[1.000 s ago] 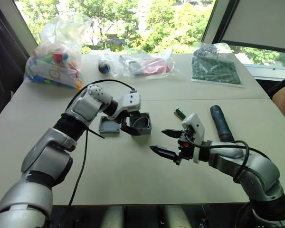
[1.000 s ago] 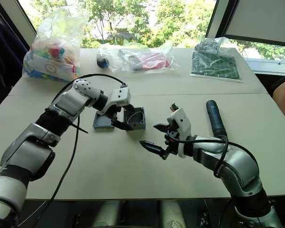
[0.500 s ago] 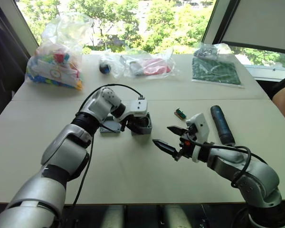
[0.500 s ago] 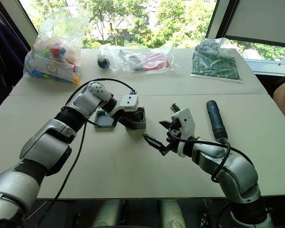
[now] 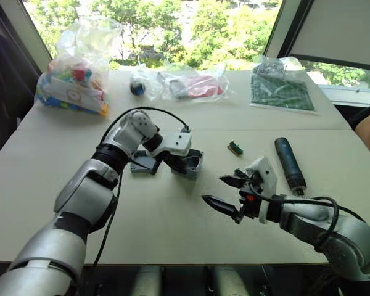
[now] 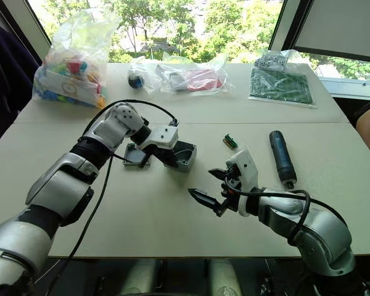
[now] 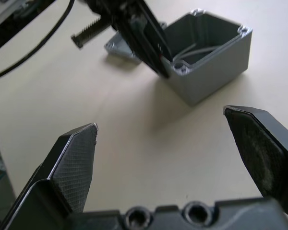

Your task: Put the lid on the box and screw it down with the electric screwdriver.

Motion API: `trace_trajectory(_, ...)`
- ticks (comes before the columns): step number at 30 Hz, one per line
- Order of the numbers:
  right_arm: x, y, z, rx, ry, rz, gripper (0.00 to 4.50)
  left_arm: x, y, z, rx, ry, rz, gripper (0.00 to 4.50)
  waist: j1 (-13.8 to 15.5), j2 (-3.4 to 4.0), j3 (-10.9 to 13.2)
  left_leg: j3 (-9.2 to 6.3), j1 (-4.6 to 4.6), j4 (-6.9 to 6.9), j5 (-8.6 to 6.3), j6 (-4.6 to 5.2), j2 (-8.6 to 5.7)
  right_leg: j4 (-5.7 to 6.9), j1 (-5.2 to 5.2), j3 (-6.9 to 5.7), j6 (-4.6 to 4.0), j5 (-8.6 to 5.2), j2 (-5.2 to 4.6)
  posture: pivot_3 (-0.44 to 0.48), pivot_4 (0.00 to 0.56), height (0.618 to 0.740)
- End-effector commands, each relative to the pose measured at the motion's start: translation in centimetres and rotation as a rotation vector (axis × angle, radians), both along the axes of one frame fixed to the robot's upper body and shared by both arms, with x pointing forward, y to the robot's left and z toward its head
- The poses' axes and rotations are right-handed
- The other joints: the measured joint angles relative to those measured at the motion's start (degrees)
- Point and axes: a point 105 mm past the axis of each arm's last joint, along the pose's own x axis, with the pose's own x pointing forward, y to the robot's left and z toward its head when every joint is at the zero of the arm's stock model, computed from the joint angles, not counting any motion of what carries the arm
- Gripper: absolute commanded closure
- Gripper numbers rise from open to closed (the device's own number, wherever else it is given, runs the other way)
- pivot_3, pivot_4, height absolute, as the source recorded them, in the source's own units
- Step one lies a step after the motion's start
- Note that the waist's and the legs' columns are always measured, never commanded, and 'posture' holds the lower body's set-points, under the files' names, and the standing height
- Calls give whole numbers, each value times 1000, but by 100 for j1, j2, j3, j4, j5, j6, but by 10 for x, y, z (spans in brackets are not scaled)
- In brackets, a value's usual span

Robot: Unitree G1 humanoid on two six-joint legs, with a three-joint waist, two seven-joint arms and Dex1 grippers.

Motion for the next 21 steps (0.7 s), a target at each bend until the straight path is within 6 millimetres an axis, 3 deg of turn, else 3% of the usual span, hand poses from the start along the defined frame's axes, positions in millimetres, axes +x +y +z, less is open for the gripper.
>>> trace_trajectory(1,-1,0,13,12,-58,-2,0,-11,-5,3,28,-45,-132,4440,2,0,0,-1,3,0,0,0,0,3,0,0,0,0,0,0,150,740)
trace_trajectory(8,-2,1,12,18,-62,-17,0,-9,-3,-8,49,-42,-145,4440,16,0,0,-2,6,2,5,8,0,9,0,0,-6,2,3,0,150,740)
trace_trajectory(11,-3,1,11,17,-60,-18,0,-8,-2,-8,54,-45,-152,3590,15,0,0,-2,6,2,6,9,0,9,0,-1,-5,2,3,0,150,740)
trace_trajectory(15,-3,1,10,12,-55,-9,0,-6,-2,-3,30,-56,-143,2034,9,0,0,-2,5,2,6,9,0,9,0,0,-5,2,3,0,150,740)
trace_trajectory(16,-3,2,11,8,-53,3,0,-4,1,4,28,-72,-128,1681,10,0,0,-2,5,2,6,9,0,9,0,0,-5,2,3,0,150,740)
trace_trajectory(19,-3,0,14,-11,-54,38,0,6,18,37,21,-104,-18,1681,-19,-3,3,-2,5,2,6,9,0,9,-1,0,-5,3,4,0,150,740)
trace_trajectory(21,-2,-4,27,12,-75,67,0,6,30,65,-58,-119,48,1681,-26,-4,3,-5,6,1,6,9,1,11,-1,0,-5,3,6,0,150,740)
